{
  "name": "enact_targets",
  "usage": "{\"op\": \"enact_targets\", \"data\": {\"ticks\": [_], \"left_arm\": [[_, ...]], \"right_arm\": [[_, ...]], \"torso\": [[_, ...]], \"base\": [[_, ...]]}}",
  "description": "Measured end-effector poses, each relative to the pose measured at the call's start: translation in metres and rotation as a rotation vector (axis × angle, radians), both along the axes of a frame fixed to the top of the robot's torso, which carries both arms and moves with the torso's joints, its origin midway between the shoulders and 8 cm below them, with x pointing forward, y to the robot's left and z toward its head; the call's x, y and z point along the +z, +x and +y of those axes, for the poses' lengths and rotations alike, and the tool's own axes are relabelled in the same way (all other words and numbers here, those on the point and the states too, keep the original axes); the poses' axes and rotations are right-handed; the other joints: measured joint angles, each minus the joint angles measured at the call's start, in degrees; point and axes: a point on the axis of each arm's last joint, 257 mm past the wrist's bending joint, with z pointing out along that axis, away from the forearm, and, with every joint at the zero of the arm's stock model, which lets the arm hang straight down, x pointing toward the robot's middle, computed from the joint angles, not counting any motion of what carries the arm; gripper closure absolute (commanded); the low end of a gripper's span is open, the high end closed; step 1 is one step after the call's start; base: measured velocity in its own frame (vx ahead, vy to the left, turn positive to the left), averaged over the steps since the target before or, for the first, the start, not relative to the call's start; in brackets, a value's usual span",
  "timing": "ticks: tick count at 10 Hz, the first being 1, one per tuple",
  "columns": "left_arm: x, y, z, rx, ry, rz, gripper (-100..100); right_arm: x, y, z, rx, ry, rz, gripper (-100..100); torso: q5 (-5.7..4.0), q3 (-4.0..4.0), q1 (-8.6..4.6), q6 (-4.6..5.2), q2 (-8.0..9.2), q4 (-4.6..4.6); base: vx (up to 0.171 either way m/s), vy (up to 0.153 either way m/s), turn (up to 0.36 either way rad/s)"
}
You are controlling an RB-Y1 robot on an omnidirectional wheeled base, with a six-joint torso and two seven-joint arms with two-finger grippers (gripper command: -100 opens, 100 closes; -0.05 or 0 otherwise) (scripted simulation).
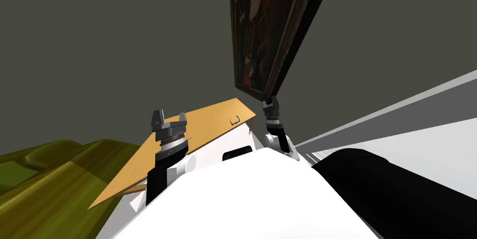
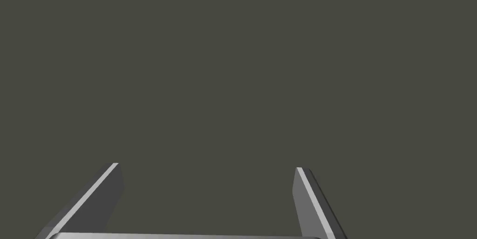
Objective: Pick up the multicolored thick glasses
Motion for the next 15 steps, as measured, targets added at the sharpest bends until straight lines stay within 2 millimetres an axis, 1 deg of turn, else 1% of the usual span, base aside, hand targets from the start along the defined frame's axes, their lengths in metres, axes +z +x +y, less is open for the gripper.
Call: {"op": "enact_targets", "data": {"ticks": [3, 4, 5, 6, 8, 9, 11, 13, 15], "left_arm": [[0.0, 0.0, 0.0, 0.0, 0.0, 0.0, 0], [0.0, 0.0, 0.0, 0.0, 0.0, 0.0, 0], [0.0, 0.0, 0.0, 0.0, 0.0, 0.0, 0], [0.0, 0.0, 0.0, 0.0, 0.0, 0.0, 0], [0.0, 0.0, 0.0, 0.0, 0.0, 0.0, 0], [0.0, 0.0, 0.0, 0.0, 0.0, 0.0, 0], [0.0, 0.0, 0.0, 0.0, 0.0, 0.0, 0], [0.0, 0.0, 0.0, 0.0, 0.0, 0.0, 0], [0.0, 0.0, 0.0, 0.0, 0.0, 0.0, 0]], "right_arm": [[-0.03, 0.017, 0.014, 0.012, -0.092, 0.086, -100], [-0.046, 0.02, 0.02, 0.015, -0.13, 0.126, -100], [-0.057, 0.029, 0.029, 0.02, -0.176, 0.159, -100], [-0.066, 0.034, 0.029, 0.018, -0.199, 0.185, -100], [-0.099, 0.043, 0.037, 0.026, -0.285, 0.256, -100], [-0.12, 0.044, 0.043, 0.03, -0.344, 0.302, -100], [-0.151, 0.048, 0.047, 0.036, -0.42, 0.366, -100], [-0.175, 0.048, 0.051, 0.042, -0.493, 0.419, -100], [-0.206, 0.05, 0.055, 0.049, -0.571, 0.475, -100]], "torso": [[0.0, 0.05, 0.0, -0.01, 0.09, 0.02], [0.0, 0.06, 0.02, -0.01, 0.11, 0.02], [0.01, 0.06, 0.04, -0.03, 0.1, 0.02], [0.0, 0.05, 0.02, 0.01, 0.08, 0.02], [0.01, 0.05, 0.04, -0.02, 0.09, 0.02], [0.02, 0.07, 0.08, -0.02, 0.13, 0.02], [0.01, 0.06, 0.03, -0.01, 0.1, 0.02], [0.01, 0.04, 0.05, -0.01, 0.07, 0.02], [0.01, 0.03, 0.05, -0.01, 0.05, 0.01]], "base": [[-0.027, 0.005, 0.138], [-0.032, 0.013, 0.191], [-0.022, 0.01, 0.053], [-0.021, 0.013, 0.12], [-0.032, 0.023, 0.226], [-0.03, 0.016, 0.087], [-0.022, 0.012, 0.118], [-0.016, 0.02, 0.128], [-0.014, 0.021, 0.149]]}}
